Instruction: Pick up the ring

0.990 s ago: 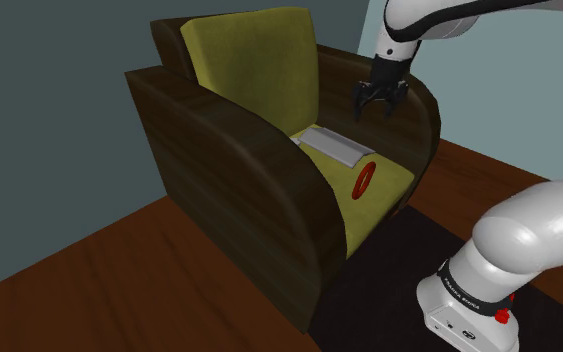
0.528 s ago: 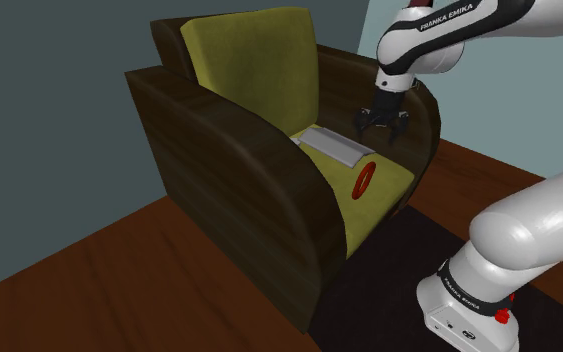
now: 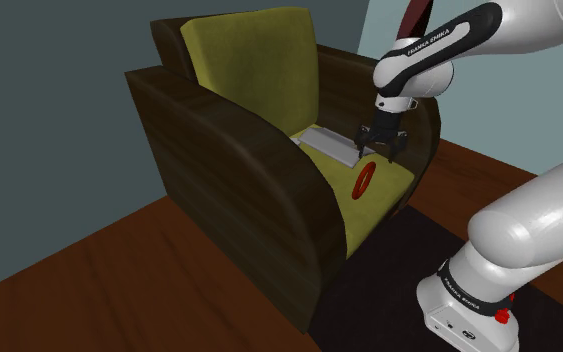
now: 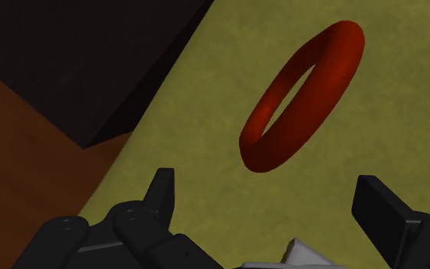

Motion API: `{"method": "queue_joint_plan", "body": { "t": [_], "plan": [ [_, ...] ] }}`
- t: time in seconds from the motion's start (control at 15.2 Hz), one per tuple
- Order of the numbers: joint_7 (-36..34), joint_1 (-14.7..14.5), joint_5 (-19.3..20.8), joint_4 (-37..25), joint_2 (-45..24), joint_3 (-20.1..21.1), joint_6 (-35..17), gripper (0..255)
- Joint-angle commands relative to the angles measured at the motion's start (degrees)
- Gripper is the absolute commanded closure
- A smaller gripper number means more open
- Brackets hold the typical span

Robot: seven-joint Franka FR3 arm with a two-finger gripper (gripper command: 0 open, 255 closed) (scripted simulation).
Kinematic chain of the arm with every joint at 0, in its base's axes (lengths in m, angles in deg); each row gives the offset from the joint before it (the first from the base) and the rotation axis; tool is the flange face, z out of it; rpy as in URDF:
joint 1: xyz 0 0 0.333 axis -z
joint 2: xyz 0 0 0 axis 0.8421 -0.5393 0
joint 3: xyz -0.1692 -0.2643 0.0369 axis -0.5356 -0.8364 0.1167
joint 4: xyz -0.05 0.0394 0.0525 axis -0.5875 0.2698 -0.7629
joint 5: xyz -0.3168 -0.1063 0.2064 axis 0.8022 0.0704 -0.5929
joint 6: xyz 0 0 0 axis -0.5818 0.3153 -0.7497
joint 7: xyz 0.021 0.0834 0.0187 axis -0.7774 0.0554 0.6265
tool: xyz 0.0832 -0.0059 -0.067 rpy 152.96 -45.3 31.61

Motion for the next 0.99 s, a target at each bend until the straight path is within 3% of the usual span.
{"method": "queue_joint_plan", "body": {
  "t": [0.0, 0.2, 0.26, 0.92],
  "plan": [
    [0.2, 0.0, -0.2, 0.5, -1.3, 0.0, -1.8, 0],
    [0.4, -0.1, -0.4, 1.0, -2.2, 0.0, -3.2, 0],
    [0.4, -0.1, -0.4, 1.1, -2.1, -0.1, -3.2, 255],
    [0.3, 0.0, -0.3, 0.7, -1.6, 0.0, -2.3, 255]
  ]
}}
